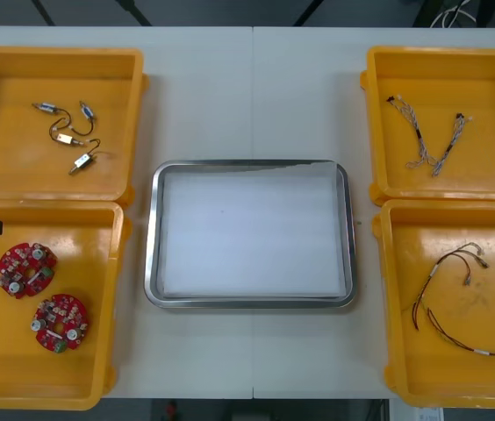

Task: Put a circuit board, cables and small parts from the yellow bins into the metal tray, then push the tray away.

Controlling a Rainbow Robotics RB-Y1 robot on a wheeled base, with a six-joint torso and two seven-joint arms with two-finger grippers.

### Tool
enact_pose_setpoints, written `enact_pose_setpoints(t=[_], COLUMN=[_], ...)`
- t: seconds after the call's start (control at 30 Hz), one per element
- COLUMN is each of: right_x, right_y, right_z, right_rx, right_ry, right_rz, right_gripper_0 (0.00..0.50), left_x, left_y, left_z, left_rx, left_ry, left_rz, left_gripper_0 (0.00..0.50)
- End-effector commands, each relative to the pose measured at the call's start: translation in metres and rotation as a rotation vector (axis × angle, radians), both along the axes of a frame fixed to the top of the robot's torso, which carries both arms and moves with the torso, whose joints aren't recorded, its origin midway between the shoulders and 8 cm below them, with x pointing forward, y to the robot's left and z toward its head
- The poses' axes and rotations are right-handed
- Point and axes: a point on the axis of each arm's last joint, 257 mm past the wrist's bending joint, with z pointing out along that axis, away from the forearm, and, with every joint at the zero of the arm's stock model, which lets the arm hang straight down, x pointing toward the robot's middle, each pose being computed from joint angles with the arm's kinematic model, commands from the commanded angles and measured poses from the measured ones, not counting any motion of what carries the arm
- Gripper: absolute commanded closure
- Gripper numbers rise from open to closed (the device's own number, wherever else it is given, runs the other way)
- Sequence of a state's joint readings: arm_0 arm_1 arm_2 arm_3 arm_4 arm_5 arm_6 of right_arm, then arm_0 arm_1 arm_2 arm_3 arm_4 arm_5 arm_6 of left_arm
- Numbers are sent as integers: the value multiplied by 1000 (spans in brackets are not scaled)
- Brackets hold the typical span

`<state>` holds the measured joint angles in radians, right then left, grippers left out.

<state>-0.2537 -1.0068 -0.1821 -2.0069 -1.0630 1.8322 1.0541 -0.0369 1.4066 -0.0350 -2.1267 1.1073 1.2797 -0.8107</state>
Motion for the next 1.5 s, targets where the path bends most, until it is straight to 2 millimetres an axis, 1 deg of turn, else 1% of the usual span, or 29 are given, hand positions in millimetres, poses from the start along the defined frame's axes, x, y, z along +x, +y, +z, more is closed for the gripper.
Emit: enact_pose_setpoints(t=[0.03,1.5], right_x=[3,3], right_y=[-2,-2], right_z=[11,11], right_rx=[-11,-11], right_ry=[-42,-42], right_rz=[7,7], right_gripper_0=[0,0], left_x=[8,8], left_y=[2,2], left_z=[17,17], left_rx=[24,24], left_ry=[-45,-45], left_rz=[-19,-19], left_gripper_0=[0,0])
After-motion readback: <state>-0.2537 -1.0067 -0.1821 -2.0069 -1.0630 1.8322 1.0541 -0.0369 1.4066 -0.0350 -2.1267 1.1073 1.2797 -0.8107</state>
